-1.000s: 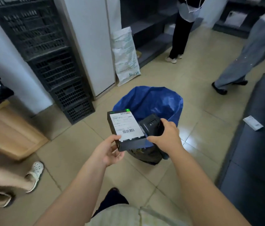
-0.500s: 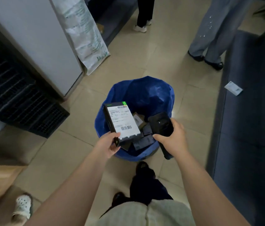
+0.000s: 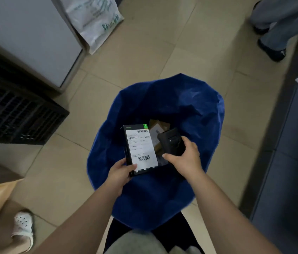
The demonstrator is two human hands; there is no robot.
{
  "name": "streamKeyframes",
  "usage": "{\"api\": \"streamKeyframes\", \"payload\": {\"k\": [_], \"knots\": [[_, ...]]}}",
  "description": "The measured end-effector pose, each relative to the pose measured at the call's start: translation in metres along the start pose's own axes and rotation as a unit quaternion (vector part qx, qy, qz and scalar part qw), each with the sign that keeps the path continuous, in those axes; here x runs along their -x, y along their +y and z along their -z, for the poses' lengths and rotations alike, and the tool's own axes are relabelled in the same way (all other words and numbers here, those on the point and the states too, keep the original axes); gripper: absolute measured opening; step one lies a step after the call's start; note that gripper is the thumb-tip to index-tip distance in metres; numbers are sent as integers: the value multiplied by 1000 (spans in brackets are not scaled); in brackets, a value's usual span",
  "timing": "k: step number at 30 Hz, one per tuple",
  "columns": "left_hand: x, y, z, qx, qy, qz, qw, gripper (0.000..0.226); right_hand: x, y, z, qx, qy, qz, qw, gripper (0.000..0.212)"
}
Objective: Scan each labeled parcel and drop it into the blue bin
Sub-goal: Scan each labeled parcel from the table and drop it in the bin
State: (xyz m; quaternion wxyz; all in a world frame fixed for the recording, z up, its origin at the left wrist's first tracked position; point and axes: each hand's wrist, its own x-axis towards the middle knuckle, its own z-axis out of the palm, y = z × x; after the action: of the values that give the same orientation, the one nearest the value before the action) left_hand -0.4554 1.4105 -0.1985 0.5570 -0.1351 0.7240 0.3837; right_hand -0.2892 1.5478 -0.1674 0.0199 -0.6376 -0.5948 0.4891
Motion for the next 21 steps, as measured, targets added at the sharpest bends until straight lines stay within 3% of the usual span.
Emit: {"api": "streamKeyframes", "payload": {"k": [10,12,16,21], "knots": [[-219,-7,-67,-34,-31,71,996,52,-174,86,-132,-20,55,-111,992,80],[-246,-10,-81,-40,-31,77,996,47,-197,102,-151,-43,73,-130,988,84],[-290,-26,-94,-48,-28,89,994,64,-227,124,-175,-55,106,-152,981,90],[-306,-36,-90,-64,-18,60,996,62,-235,136,-185,-53,98,-162,980,91]]}}
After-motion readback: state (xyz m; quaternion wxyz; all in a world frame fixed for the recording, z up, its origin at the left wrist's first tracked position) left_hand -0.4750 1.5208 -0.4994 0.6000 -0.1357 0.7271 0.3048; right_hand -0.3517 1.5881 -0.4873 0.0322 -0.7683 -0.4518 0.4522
